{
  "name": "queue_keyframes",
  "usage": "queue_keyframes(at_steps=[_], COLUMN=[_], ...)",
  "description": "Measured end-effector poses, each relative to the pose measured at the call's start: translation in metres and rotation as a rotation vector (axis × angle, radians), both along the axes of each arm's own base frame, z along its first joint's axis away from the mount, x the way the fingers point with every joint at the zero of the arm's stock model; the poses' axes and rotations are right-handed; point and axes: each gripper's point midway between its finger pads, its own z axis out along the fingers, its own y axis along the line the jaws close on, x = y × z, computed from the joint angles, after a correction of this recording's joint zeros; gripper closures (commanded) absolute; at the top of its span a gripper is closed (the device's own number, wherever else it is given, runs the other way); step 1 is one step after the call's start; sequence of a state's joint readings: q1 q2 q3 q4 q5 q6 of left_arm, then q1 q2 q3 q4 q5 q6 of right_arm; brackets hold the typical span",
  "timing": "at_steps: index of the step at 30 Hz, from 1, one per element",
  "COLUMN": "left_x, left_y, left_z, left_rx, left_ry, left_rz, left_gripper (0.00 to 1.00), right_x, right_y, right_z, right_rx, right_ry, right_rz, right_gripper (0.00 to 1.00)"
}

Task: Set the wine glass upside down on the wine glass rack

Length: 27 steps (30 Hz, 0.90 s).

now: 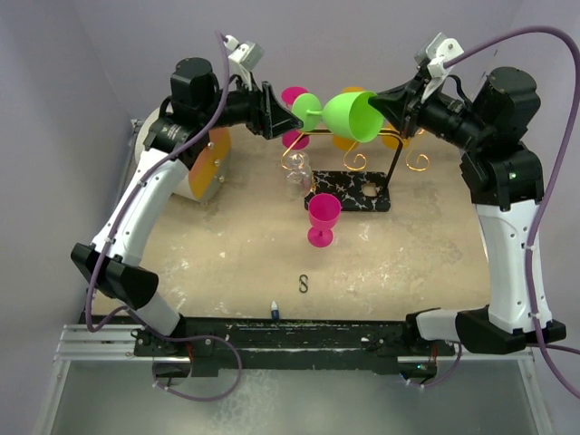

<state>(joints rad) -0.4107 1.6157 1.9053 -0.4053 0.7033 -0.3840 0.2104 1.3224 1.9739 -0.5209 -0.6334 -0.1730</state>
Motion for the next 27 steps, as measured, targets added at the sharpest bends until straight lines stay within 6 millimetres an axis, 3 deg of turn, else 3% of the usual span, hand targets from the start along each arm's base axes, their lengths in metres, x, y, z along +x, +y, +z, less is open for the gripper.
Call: queue_keyframes(at_steps=[7, 10, 22, 27], left_x=[0.003, 0.005, 0.003, 0.003], left_y=[-0.015, -0.016, -0.019, -0.019], left_z=[-0.013, -0.016, -0.017, -0.017], left_rx=[0.01, 0.013, 0.014, 0.012], left_ry=[0.026, 0.032, 0.033, 0.037], left_rz=[-0.026, -0.025, -0.032, -0.031], left_gripper=[0.5, 0.53, 0.76, 0.9], right_x=[0.003, 0.005, 0.009, 0.009], right_y=[-0.001, -0.001, 0.0, 0.0], right_z=[-0.002, -0.006, -0.016, -0.017], right_rx=[0.011, 0.009, 0.003, 0.003], right_ry=[0.011, 0.022, 0.047, 0.05], right_rz=[-0.014, -0.015, -0.016, -0.013], right_gripper=[1.0, 1.0, 1.0, 1.0])
